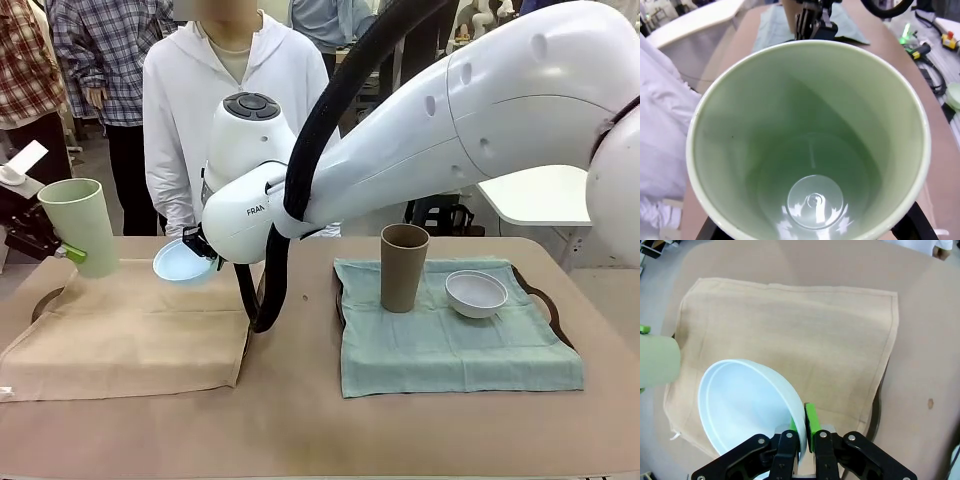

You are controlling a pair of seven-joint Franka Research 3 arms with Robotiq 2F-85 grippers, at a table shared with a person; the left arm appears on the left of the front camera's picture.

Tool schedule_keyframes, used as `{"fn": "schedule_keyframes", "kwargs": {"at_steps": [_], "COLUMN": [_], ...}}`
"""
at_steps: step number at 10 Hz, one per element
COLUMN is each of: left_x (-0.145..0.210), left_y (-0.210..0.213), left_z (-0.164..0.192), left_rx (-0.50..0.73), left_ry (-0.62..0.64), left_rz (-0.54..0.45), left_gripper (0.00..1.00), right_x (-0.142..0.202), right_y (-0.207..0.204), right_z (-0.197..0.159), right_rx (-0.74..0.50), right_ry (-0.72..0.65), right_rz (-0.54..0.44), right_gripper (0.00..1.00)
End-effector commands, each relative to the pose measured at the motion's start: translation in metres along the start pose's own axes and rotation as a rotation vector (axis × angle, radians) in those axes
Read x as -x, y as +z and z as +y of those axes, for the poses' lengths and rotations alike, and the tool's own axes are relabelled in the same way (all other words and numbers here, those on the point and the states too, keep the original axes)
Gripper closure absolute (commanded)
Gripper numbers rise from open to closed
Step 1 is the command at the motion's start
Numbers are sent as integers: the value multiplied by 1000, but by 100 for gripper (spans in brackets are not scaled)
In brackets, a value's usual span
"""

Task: Set up a tray with a mat and arrange the tableware.
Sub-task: Place the Picnic Bowl and Reusable plastic cup back onto the Handle tray in front of the human's position.

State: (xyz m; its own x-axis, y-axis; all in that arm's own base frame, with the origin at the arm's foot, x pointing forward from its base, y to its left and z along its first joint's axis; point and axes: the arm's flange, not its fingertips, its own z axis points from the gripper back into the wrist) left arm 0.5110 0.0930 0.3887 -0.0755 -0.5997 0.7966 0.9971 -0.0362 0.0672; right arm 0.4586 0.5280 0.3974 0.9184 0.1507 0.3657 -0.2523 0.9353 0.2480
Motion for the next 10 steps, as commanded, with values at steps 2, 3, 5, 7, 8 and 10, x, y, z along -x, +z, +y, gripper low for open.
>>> {"fn": "schedule_keyframes", "kwargs": {"at_steps": [2, 3, 5, 7, 8, 10], "left_x": [0, 3, 7, 14, 18, 28], "left_y": [0, -14, -33, -45, -51, -64], "left_z": [0, -4, -8, -9, -7, -1], "left_rx": [0, 22, 25, 23, 32, 43], "left_ry": [0, -31, -57, -58, -65, -67], "left_rz": [0, -46, -41, -46, -48, -46], "left_gripper": [18, 18, 18, 18, 18, 18], "right_x": [0, 0, -1, 0, -1, -5], "right_y": [0, -6, -23, -38, -45, -63], "right_z": [0, -5, -3, -4, -3, -4], "right_rx": [0, -17, -5, -4, -5, -15], "right_ry": [0, -1, 24, 34, 39, 29], "right_rz": [0, 11, 31, 53, 63, 88], "right_gripper": [94, 94, 94, 94, 94, 94]}}
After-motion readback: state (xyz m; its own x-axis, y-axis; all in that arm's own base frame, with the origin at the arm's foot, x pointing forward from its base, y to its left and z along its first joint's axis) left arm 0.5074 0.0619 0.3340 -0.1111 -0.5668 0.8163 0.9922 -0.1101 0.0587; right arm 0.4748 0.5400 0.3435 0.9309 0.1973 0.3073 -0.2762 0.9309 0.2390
